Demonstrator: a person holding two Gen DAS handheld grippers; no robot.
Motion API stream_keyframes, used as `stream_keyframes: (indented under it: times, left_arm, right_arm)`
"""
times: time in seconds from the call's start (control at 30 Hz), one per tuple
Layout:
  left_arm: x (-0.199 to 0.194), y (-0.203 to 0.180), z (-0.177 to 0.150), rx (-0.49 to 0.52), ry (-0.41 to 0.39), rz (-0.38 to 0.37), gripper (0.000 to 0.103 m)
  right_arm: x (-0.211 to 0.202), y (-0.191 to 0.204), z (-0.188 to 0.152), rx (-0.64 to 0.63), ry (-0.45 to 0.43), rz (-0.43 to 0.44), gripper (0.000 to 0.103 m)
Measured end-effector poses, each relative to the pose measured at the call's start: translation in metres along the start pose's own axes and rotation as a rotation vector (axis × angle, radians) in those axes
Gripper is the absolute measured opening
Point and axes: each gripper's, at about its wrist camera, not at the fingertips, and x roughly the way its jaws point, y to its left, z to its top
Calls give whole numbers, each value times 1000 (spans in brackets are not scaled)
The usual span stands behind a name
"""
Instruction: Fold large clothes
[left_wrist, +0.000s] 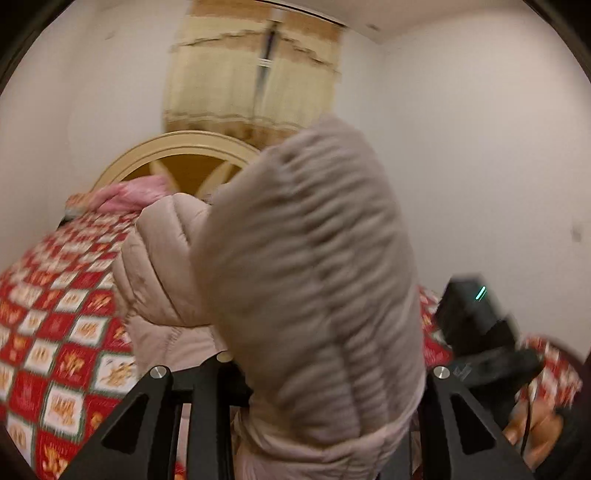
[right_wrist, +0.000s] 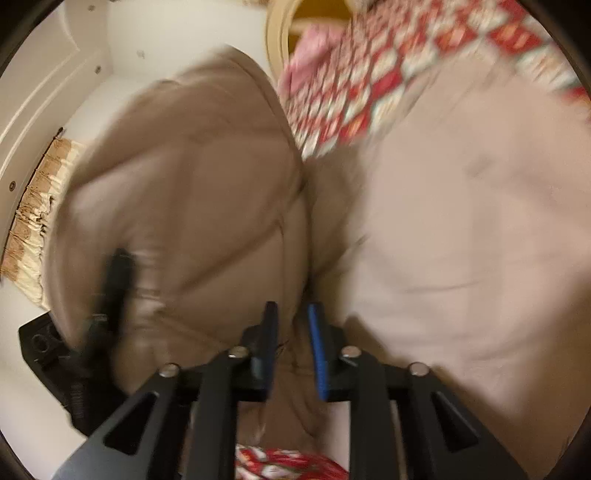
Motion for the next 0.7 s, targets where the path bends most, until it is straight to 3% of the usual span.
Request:
stream_keyframes:
  times: [0.13,0.33,0.53,0.7]
  left_arm:
    - [19,-44,-15,137,38,-41,33]
    - [26,-84,-45,336,82,-88,33]
    - [29,-109,-67,496,124,-121,33]
    - [45,-119,-78,489,177,-186,34]
  right_arm:
    - [-79,-31,-5,-7,-160,-148,28]
    - [-121,-71,-10,33,-254,-238,27]
    - [-82,-114,-8,149,-180,-138,21]
    - [-83,-132,-10,178,-156,-107,9]
